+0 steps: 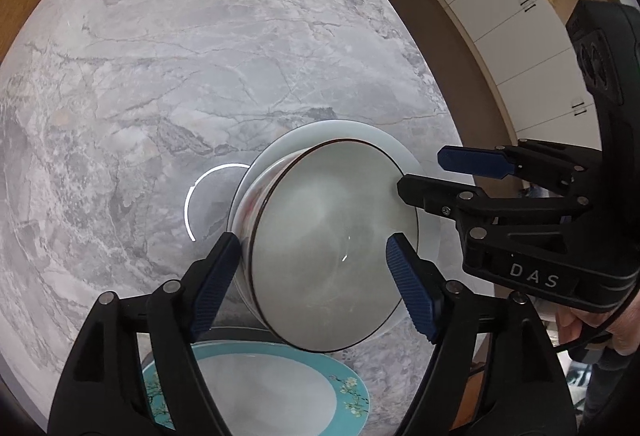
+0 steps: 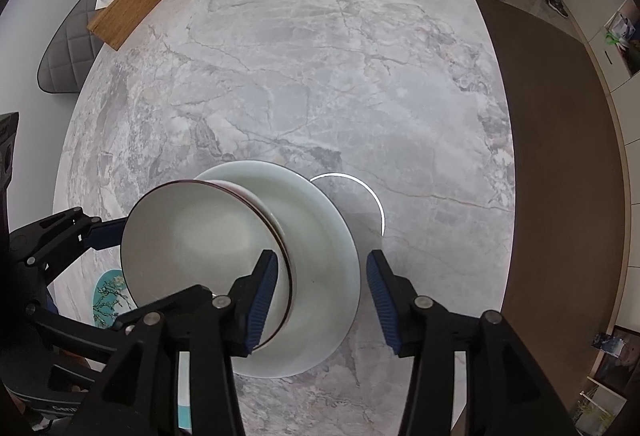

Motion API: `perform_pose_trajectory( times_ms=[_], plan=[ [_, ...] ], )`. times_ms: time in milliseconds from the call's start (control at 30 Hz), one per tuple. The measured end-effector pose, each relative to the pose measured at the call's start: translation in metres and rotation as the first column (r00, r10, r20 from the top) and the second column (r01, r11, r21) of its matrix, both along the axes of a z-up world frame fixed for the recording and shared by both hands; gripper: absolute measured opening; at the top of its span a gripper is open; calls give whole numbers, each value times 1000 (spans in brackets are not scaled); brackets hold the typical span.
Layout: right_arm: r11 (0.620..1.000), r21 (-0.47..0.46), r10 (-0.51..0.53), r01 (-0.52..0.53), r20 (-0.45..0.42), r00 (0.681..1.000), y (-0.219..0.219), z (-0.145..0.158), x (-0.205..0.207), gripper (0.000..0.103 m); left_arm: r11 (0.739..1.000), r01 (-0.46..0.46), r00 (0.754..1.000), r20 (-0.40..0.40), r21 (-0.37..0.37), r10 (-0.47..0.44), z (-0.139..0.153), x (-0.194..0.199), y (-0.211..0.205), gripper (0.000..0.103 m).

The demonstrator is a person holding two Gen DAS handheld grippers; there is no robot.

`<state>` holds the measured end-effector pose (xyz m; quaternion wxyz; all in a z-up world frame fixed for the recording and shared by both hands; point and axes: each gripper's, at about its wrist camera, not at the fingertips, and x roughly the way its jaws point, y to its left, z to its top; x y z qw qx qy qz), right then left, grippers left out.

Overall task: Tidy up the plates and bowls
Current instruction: 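Open both grippers and release the red-floral bowl on the stack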

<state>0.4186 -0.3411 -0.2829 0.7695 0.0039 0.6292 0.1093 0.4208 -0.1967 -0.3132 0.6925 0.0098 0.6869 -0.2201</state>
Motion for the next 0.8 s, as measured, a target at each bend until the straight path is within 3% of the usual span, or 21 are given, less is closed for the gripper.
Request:
perform_pose_trajectory(
  times_ms=[200,267,333,467,567,633,700,733,800],
  plan=[
    [1000,1,-13,13,10,1000,-9,4,1,50,1000,23,1000,-6,-16,-23,2,2,-6,76],
    [1000,4,-21,21,7,1000,-12,3,1,50,999,33,999,-15,-17,-34,4,2,-8,81],
    [999,12,-31,31,2,1000,-15,1,0,52,999,40,999,-30,-31,-41,7,3,-11,97],
    [999,26,-45,45,9,999,-18,4,0,54,999,47,999,-21,-22,-48,17,4,-12,97],
    [998,34,-53,52,21,998,-20,9,-1,54,999,24,1000,-9,-30,-25,25,5,-7,103],
    [996,67,-64,62,33,997,-23,15,-2,64,999,7,1000,0,-38,-7,34,6,-1,103],
    [991,111,-86,79,61,994,-27,22,-6,90,999,-12,1000,19,-53,13,48,6,10,103],
    [987,130,-101,90,79,992,-30,27,-8,97,998,-19,999,34,-63,21,55,5,17,103],
    [983,150,-124,106,114,986,-36,35,-14,103,998,-41,996,81,-51,45,68,5,36,103]
  ],
)
